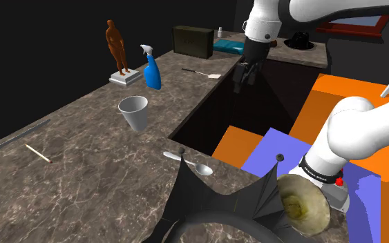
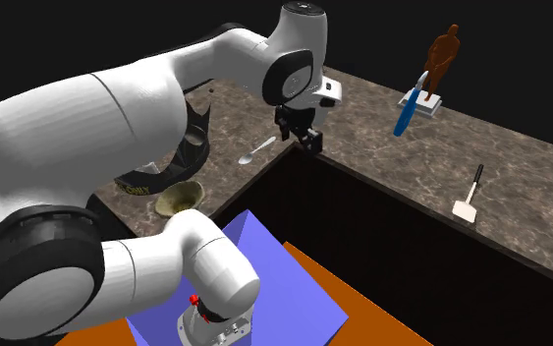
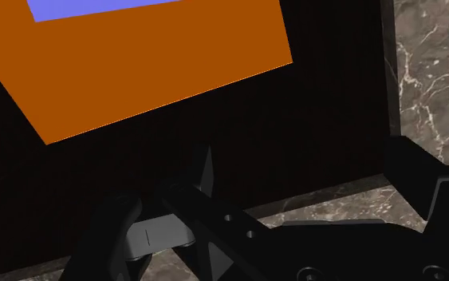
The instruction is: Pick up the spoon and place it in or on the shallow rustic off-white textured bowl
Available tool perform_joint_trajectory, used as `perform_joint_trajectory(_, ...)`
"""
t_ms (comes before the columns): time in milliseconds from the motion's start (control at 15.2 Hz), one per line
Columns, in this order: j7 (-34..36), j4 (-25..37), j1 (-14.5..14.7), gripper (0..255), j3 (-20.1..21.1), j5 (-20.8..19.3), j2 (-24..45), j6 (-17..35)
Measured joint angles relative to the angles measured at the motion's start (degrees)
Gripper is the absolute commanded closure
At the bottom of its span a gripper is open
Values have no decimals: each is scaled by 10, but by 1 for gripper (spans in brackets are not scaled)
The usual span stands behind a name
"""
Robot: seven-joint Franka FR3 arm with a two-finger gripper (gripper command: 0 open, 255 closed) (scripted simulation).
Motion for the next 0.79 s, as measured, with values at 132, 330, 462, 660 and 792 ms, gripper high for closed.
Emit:
perform_joint_trajectory(132, 19, -22, 11, 0, 23, 17, 5, 37)
perform_joint_trajectory(330, 46, -40, 26, 0, 56, 38, 22, 88)
perform_joint_trajectory(462, 60, -48, 32, 0, 78, 50, 44, 129)
perform_joint_trajectory(660, 86, -51, 40, 0, 114, 64, 88, 192)
perform_joint_trajectory(792, 103, -54, 44, 0, 137, 71, 112, 230)
